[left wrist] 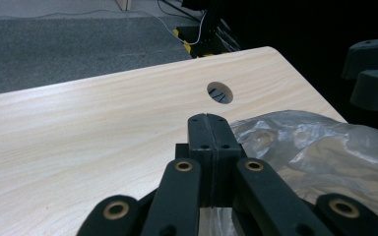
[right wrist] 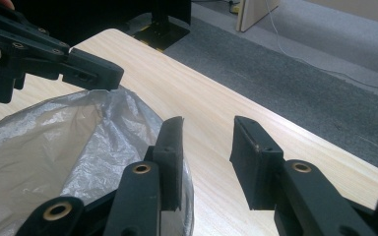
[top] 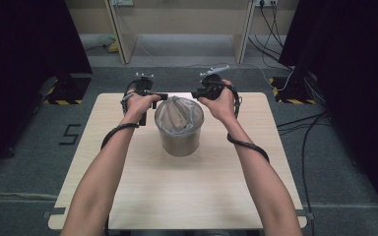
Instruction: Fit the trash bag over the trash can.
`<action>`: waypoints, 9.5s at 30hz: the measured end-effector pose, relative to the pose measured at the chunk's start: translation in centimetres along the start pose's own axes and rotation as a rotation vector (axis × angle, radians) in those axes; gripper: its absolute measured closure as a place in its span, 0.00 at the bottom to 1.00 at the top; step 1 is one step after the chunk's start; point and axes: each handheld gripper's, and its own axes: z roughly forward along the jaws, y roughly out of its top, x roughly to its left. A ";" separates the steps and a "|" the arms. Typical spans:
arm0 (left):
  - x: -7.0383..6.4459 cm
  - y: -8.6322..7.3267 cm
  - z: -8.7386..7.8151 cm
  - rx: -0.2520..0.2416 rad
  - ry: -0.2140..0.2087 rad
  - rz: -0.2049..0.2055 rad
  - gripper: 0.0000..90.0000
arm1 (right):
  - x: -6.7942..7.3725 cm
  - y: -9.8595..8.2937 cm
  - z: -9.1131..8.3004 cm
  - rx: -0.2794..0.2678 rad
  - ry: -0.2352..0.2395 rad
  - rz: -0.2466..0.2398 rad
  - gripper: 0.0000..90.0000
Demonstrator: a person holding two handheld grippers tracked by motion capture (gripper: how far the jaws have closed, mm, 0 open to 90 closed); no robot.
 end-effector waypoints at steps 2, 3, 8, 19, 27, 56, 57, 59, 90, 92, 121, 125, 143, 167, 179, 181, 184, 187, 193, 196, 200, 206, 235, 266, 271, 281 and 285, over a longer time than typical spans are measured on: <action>0.1 -0.1 0.1 0.008 0.002 -0.001 1.00 | -0.1 0.0 0.0 -0.001 -0.001 0.000 0.73; 0.2 -0.1 0.1 0.011 0.002 -0.002 1.00 | -0.1 -0.1 0.0 -0.002 -0.001 0.000 0.72; 0.4 -0.3 0.1 0.036 0.001 -0.005 1.00 | -0.2 -0.2 -0.1 -0.001 -0.004 0.007 0.72; 0.9 -0.7 -0.5 0.045 0.007 -0.005 0.91 | -0.2 -0.3 -0.9 -0.008 -0.011 0.007 0.69; 1.8 -1.0 -2.4 -0.011 0.045 -0.036 0.67 | 1.0 -0.1 -1.6 -0.010 0.008 -0.008 0.63; -0.5 0.0 -2.1 -0.030 0.010 0.089 0.78 | 1.0 0.5 -2.4 -0.011 0.022 0.034 0.58; -0.6 0.0 -2.0 -0.033 0.006 0.089 0.79 | 0.9 0.5 -2.3 -0.006 0.035 0.030 0.57; -0.7 0.1 -2.0 -0.030 0.001 0.098 0.79 | 1.2 0.5 -2.2 -0.010 0.070 0.018 0.54; -3.2 -1.3 -3.1 0.057 0.086 0.337 0.56 | 3.5 1.0 -0.4 0.050 0.083 -0.123 0.45; -3.1 -1.4 -2.8 0.072 0.101 0.349 0.56 | 3.6 0.8 0.4 0.083 0.060 -0.150 0.45; -1.3 1.5 -2.3 0.025 -0.023 0.237 0.69 | 0.3 2.0 1.0 0.046 0.098 -0.062 0.59; -1.2 1.8 -1.5 0.044 -0.045 0.215 0.74 | 0.3 1.9 2.3 0.064 0.108 -0.062 0.65; -0.6 2.0 0.0 0.100 -0.067 0.174 0.99 | -0.3 1.5 4.0 0.100 0.152 -0.050 1.00; -0.4 1.6 -0.2 0.110 -0.038 0.198 0.99 | -1.4 0.4 4.0 0.177 0.103 -0.064 0.90; 0.0 0.8 -1.1 0.089 -0.015 0.201 0.97 | -1.7 -0.9 0.9 0.206 0.050 -0.098 0.79; 0.1 0.7 -1.6 0.072 -0.004 0.200 0.94 | -1.7 -1.1 0.4 0.218 0.044 -0.102 0.77; 0.0 0.7 -2.6 0.033 0.011 0.203 0.88 | -1.8 -1.0 -0.7 0.211 0.012 -0.100 0.74; -0.5 0.8 -3.7 -0.001 0.011 0.211 0.80 | -1.4 -0.4 -2.0 0.148 0.019 -0.085 0.70; -3.3 0.3 -4.4 0.003 0.001 0.301 0.63 | 1.4 0.5 -2.0 0.108 0.127 -0.045 0.48; -4.4 -0.1 -3.9 0.046 0.050 0.355 0.54 | 2.3 0.4 -1.2 0.154 0.097 -0.051 0.39; -4.6 -0.6 -3.2 0.092 0.106 0.392 0.50 | 2.8 -0.2 -0.3 0.225 0.031 -0.069 0.38; -3.3 -1.0 -3.3 0.132 0.157 0.403 0.52 | 1.6 -1.3 -0.7 0.243 0.008 -0.048 0.41; -5.9 -3.2 -5.0 0.082 0.165 0.420 0.40 | 3.8 -2.2 -2.8 0.190 -0.103 -0.007 0.18; -5.3 -4.7 -7.1 -0.005 0.143 0.359 0.28 | 2.7 -3.7 -5.3 0.096 -0.079 0.029 0.19; -5.2 -5.1 -7.9 -0.028 0.123 0.344 0.28 | 2.0 -4.5 -6.0 0.092 -0.086 0.048 0.20; -4.5 -6.1 -9.8 -0.068 0.114 0.316 0.28 | 0.3 -6.2 -7.4 0.085 -0.096 0.095 0.24; -4.1 -6.9 -10.8 -0.086 0.123 0.312 0.28 | -0.1 -6.9 -7.9 0.086 -0.098 0.106 0.24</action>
